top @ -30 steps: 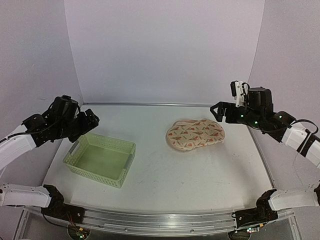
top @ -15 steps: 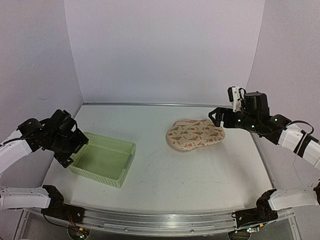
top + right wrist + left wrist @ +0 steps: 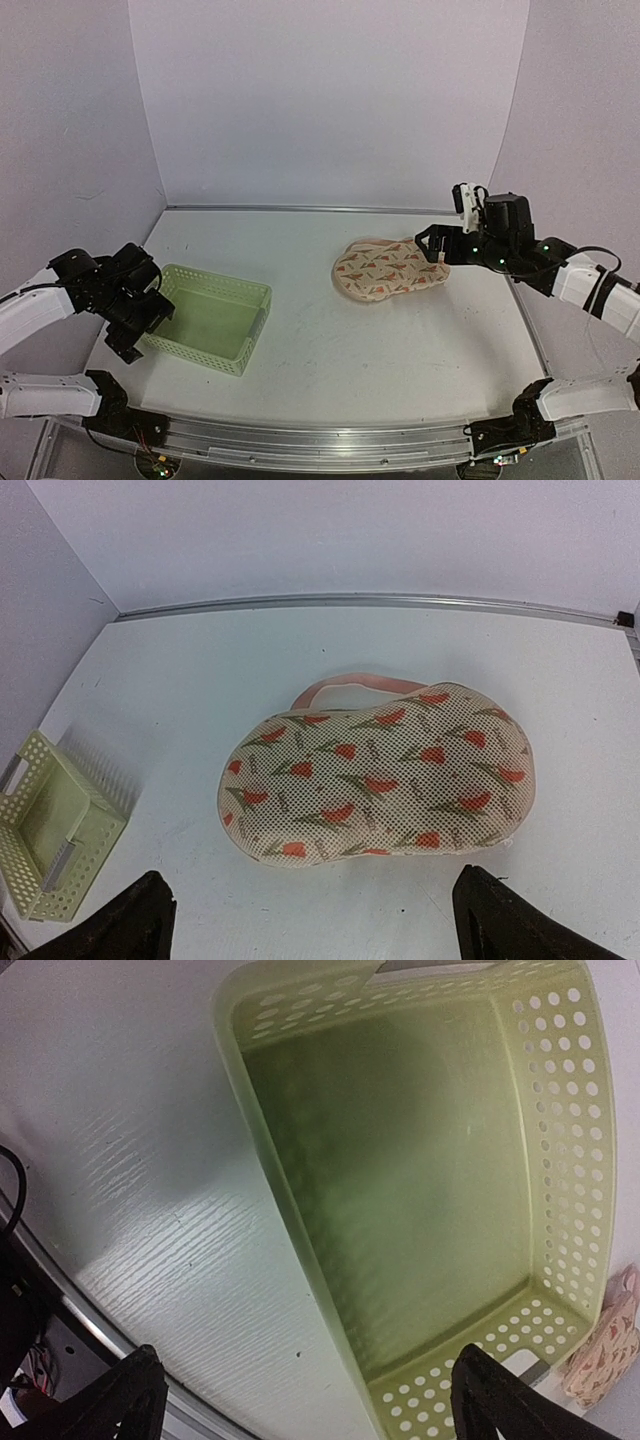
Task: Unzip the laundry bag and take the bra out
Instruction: Pick up the bin from the center of the board.
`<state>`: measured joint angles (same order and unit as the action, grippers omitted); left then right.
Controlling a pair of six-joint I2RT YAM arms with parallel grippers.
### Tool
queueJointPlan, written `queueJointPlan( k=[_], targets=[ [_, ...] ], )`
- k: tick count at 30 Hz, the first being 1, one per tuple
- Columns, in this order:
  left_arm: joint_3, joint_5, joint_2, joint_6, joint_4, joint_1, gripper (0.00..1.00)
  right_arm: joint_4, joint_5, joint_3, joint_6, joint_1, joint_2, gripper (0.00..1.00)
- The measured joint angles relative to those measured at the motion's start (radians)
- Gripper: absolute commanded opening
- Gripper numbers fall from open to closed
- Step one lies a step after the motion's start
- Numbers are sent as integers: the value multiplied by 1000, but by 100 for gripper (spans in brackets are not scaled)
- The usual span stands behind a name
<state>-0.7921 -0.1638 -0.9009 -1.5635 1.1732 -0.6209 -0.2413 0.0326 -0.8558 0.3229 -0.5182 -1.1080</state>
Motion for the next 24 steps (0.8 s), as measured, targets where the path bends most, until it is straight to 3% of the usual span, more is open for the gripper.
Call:
queueJointPlan(
  k=[6,15,24],
  targets=[
    [36,40,-71,4,-111,3,93,1,0,25,0,0,3,98],
    [63,85,-210,48,-234,16,73,8,2,38,-1,0,10,98],
    [65,109,-249,71,-267,21,50,13,9,51,-2,0,17,98]
  ],
)
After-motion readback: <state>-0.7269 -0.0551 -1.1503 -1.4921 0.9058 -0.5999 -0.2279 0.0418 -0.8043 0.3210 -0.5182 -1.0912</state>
